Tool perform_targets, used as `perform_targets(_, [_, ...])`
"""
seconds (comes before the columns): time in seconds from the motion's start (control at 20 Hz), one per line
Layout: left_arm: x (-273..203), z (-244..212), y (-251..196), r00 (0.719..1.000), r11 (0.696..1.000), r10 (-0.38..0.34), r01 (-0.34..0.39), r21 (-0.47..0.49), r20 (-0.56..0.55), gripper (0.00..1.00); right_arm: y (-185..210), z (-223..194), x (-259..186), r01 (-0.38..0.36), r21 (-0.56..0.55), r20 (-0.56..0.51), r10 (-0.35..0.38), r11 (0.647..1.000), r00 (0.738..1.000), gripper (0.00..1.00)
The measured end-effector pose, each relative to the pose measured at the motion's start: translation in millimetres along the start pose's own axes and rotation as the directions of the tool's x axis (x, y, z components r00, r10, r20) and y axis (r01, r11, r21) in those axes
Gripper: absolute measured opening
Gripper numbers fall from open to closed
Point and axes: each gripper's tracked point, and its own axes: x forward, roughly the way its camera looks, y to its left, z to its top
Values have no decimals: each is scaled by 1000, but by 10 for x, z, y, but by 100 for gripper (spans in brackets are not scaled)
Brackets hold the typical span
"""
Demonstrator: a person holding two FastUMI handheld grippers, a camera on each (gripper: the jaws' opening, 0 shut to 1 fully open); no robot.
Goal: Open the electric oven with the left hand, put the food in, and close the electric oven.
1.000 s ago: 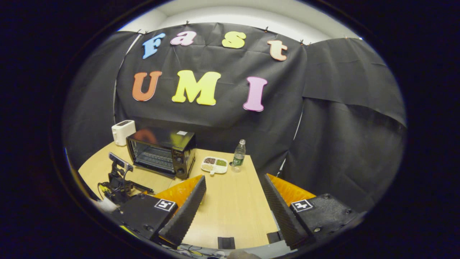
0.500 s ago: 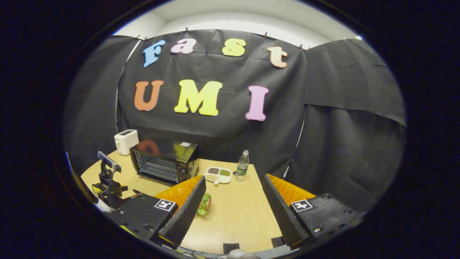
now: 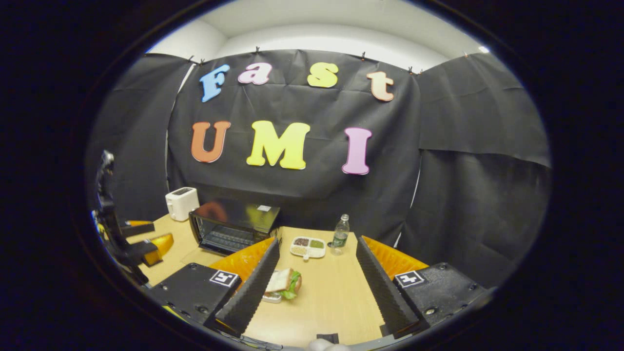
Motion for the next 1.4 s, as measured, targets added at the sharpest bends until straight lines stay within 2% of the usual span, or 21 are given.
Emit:
perform_targets(0.15, [-247, 369, 16, 998, 1000, -10, 10, 6, 58, 95, 48, -378, 96, -26, 27, -66, 28, 999, 997, 96])
perform_targets(0.2, [-322, 459, 11, 998, 1000, -13, 13, -1, 68, 95, 76, -521, 144, -38, 44, -90, 42, 998, 995, 100])
perform_targets(0.25, [-379, 558, -1, 996, 1000, -16, 18, -13, 82, 95, 98, -661, 195, -50, 60, -113, 57, 997, 992, 100])
perform_targets(0.3, [-439, 644, -13, 996, 999, -16, 18, -27, 91, 95, 119, -841, 270, -61, 73, -141, 71, 995, 987, 95])
perform_targets(0.4, [-538, 809, -26, 993, 999, -9, 15, -48, 114, 95, 184, -1182, 427, -94, 104, -197, 113, 990, 974, 100])
perform_targets(0.5, [-547, 919, -16, 991, 999, 13, -7, -45, 134, 95, 282, -1503, 623, -139, 152, -258, 175, 979, 950, 95])
perform_targets(0.55, [-545, 941, -3, 991, 999, 29, -24, -38, 133, 95, 327, -1626, 716, -163, 182, -280, 210, 970, 937, 100])
perform_targets(0.65, [-526, 985, -5, 989, 998, 57, -54, -29, 139, 95, 374, -1855, 935, -192, 210, -326, 254, 959, 911, 100])
perform_targets(0.7, [-511, 982, -22, 989, 997, 69, -65, -31, 131, 95, 413, -1938, 1042, -211, 220, -339, 278, 952, 899, 94])
perform_targets(0.75, [-484, 962, -24, 989, 996, 82, -79, -35, 121, 95, 432, -2015, 1145, -226, 228, -353, 296, 947, 887, 92])
perform_targets(0.8, [-468, 959, -18, 989, 995, 95, -91, -38, 113, 100, 449, -2066, 1257, -240, 239, -365, 316, 941, 875, 87])
perform_targets(0.85, [-448, 970, -8, 988, 993, 113, -109, -41, 105, 95, 459, -2117, 1386, -250, 251, -376, 332, 935, 865, 87])
perform_targets(0.9, [-425, 979, 10, 987, 991, 128, -125, -43, 101, 95, 476, -2193, 1512, -261, 266, -391, 352, 928, 851, 97])
perform_targets(0.95, [-408, 993, 22, 985, 989, 147, -143, -44, 96, 95, 517, -2239, 1620, -276, 290, -406, 379, 916, 831, 97])
perform_targets(1.0, [-382, 994, 26, 983, 987, 160, -157, -41, 92, 95, 556, -2272, 1722, -289, 317, -413, 406, 903, 815, 85])
perform_targets(1.1, [-323, 992, 42, 978, 981, 192, -189, -37, 79, 92, 663, -2335, 1876, -319, 368, -439, 466, 873, 768, 85])
perform_targets(1.15, [-300, 983, 50, 976, 978, 208, -205, -35, 72, 95, 688, -2360, 1963, -324, 399, -449, 491, 858, 746, 84])
perform_targets(1.25, [-239, 977, 56, 969, 971, 239, -238, -29, 60, 95, 760, -2385, 2080, -344, 453, -463, 547, 822, 697, 83])
perform_targets(1.35, [-186, 933, 58, 963, 964, 267, -266, -24, 39, 95, 802, -2417, 2204, -355, 491, -469, 585, 795, 662, 80])
perform_targets(1.4, [-157, 920, 45, 960, 960, 278, -277, -23, 30, 95, 831, -2435, 2235, -363, 508, -477, 606, 781, 636, 75])
